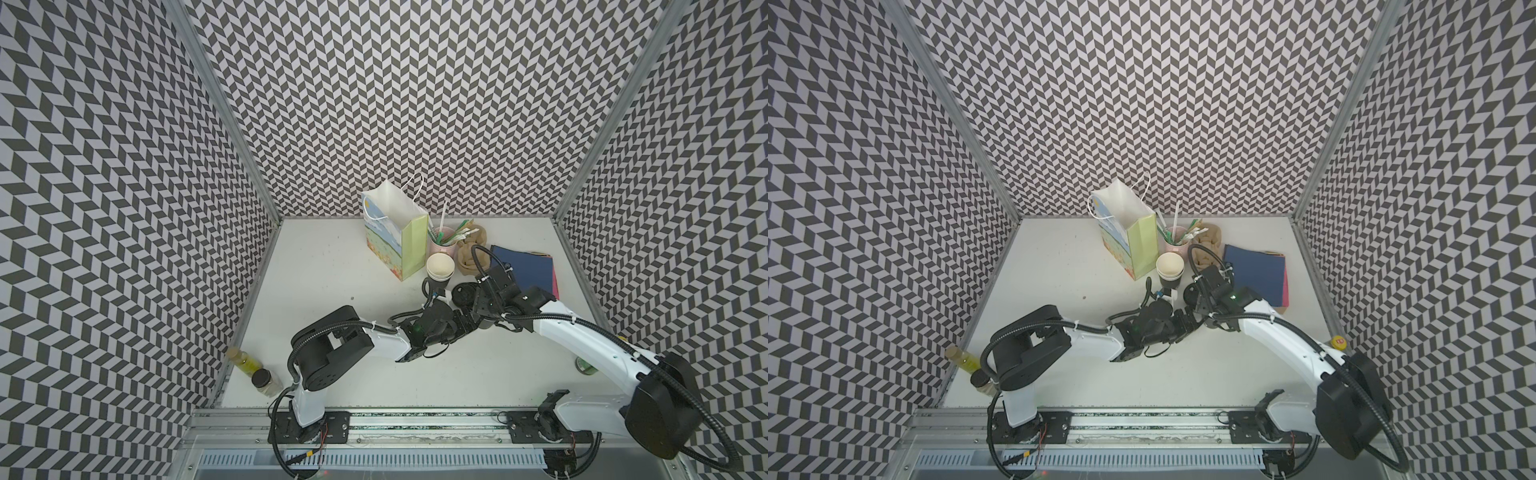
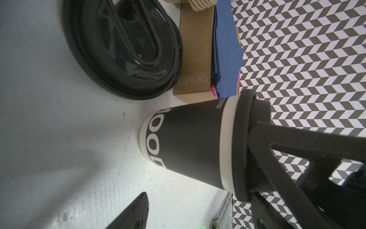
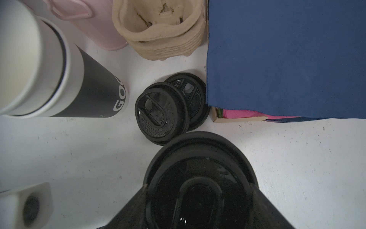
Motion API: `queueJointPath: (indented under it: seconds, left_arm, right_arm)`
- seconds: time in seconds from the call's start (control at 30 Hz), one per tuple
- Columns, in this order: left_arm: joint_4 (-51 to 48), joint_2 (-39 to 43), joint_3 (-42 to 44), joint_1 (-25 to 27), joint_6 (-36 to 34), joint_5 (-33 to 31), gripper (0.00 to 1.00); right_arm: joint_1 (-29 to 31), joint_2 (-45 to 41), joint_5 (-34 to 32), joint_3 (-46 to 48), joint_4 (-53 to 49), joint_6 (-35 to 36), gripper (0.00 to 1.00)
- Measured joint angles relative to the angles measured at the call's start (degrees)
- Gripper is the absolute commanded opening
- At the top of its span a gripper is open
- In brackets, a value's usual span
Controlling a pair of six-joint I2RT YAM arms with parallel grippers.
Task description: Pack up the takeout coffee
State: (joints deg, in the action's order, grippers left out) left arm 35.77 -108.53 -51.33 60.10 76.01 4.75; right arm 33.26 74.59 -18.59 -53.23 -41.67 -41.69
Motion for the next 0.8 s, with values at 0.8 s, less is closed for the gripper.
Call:
queueJointPath:
  seconds: [0.8]
  left_arm:
    - [-0.92, -0.81, -1.05, 0.24, 0.79, -0.31, 0.8]
  right_arm:
    - [0.81, -0.31, -2.14, 1.99, 2.58, -1.44, 0.71]
